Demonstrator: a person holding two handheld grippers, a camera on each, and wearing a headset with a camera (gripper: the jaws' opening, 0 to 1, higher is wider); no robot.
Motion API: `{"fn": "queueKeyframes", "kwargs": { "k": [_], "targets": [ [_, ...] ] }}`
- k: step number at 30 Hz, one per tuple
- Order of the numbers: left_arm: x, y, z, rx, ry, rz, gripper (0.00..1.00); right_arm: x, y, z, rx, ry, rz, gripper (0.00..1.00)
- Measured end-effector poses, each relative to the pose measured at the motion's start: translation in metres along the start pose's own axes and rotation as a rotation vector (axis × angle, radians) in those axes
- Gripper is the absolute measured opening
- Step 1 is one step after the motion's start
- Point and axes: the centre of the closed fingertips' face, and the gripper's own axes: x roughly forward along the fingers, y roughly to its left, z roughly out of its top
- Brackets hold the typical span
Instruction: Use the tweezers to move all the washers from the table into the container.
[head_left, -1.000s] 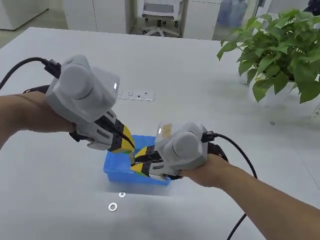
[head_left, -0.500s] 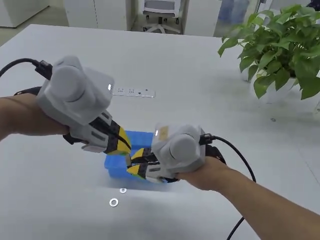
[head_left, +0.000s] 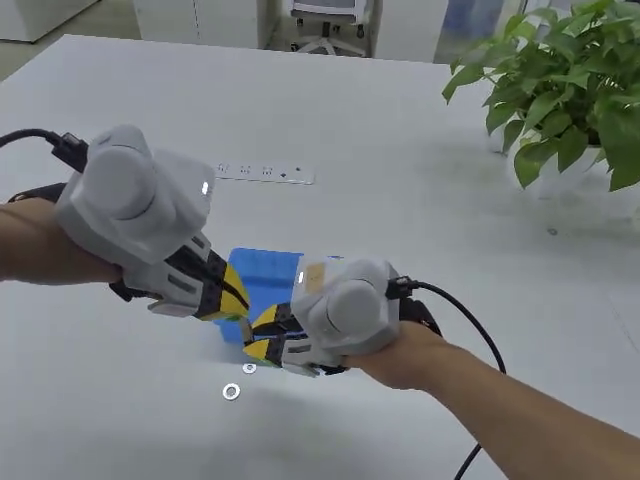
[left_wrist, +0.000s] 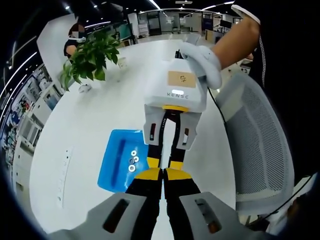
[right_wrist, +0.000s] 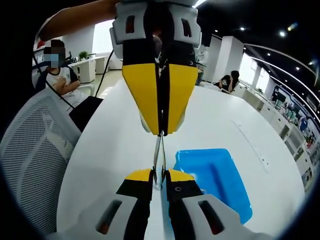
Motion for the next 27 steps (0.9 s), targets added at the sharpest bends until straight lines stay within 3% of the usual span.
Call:
{"fn": "queueKeyframes", "kwargs": {
  "k": [14,27],
  "targets": [
    [0.008,-0.016,-0.018,-0.032,0.017,-0.016,0.05,0.016,0.018,-0.009,0.012,0.010,0.045,0.12],
    [0.014,-0.022,-0.031,-0.063,0.037,-0.033,0.05,0.029,0.030,-0.015,0.025,0.017,0.087,0.12]
  ]
}}
